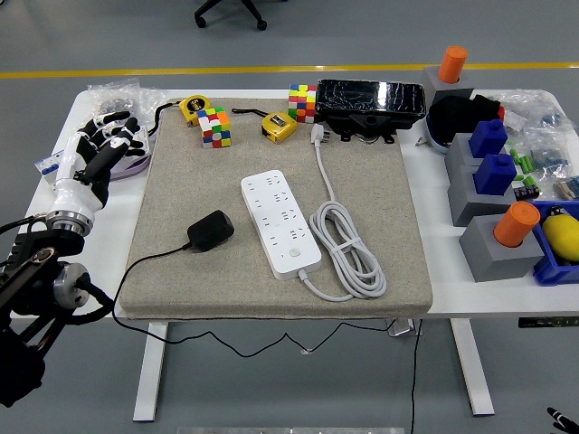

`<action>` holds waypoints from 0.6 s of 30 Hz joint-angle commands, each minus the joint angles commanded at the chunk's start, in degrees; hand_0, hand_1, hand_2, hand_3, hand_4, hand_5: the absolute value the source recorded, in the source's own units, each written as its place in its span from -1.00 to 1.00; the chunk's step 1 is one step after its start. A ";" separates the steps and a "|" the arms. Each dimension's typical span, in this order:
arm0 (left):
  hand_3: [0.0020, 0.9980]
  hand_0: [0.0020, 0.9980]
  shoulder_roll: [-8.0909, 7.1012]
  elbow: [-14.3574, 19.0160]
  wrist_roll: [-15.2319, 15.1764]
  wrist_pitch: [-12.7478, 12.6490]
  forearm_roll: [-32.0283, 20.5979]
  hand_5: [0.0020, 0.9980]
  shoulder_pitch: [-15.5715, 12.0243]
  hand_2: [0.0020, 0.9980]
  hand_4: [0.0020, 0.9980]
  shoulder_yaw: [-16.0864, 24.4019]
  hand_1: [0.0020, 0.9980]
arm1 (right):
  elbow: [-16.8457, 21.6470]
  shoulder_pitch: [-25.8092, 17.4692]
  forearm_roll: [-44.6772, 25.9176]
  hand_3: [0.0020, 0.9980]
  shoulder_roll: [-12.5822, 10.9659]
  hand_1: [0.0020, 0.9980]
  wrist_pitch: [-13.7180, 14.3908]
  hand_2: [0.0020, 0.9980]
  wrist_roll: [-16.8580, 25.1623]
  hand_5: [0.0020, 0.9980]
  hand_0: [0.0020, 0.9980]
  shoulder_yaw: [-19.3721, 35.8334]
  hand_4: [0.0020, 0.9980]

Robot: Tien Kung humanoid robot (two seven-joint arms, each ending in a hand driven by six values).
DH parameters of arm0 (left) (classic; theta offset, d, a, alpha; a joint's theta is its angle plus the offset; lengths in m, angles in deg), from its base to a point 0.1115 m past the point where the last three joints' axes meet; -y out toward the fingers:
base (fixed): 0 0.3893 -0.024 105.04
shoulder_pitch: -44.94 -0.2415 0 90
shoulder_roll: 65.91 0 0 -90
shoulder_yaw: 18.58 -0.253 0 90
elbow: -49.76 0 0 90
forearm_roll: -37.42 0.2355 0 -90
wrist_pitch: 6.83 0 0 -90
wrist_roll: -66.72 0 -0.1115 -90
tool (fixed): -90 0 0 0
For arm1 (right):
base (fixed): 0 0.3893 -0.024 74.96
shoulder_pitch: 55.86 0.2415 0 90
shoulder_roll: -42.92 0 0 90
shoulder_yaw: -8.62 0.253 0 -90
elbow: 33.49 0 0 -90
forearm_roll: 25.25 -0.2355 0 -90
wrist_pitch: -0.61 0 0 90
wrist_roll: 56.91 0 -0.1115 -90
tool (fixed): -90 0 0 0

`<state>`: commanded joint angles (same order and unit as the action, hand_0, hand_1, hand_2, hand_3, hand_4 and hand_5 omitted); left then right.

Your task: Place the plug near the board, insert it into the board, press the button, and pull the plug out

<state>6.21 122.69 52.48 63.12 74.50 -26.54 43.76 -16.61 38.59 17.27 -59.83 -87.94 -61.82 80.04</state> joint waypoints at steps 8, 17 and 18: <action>0.08 -0.25 0.14 0.17 0.22 0.06 0.07 -0.56 0.08 -0.02 0.43 -0.01 -0.22 | -0.40 0.10 -0.15 0.10 0.01 0.26 -0.12 0.23 -0.20 -0.18 0.07 -0.12 0.78; 0.08 -0.25 0.18 0.27 0.39 0.05 0.05 -0.56 0.02 -0.02 0.42 0.03 -0.22 | -0.48 0.32 -0.31 0.10 0.21 0.26 -0.21 0.24 -0.28 -0.18 0.07 -0.49 0.78; 0.08 -0.25 0.20 0.28 0.41 0.05 0.03 -0.56 0.05 -0.02 0.42 -0.03 -0.22 | -0.48 0.35 -0.31 0.10 0.22 0.26 -0.18 0.24 -0.26 -0.18 0.07 -0.44 0.78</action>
<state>6.40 122.98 52.89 63.17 74.53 -26.49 43.74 -17.09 38.93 16.96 -59.61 -88.12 -62.08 79.60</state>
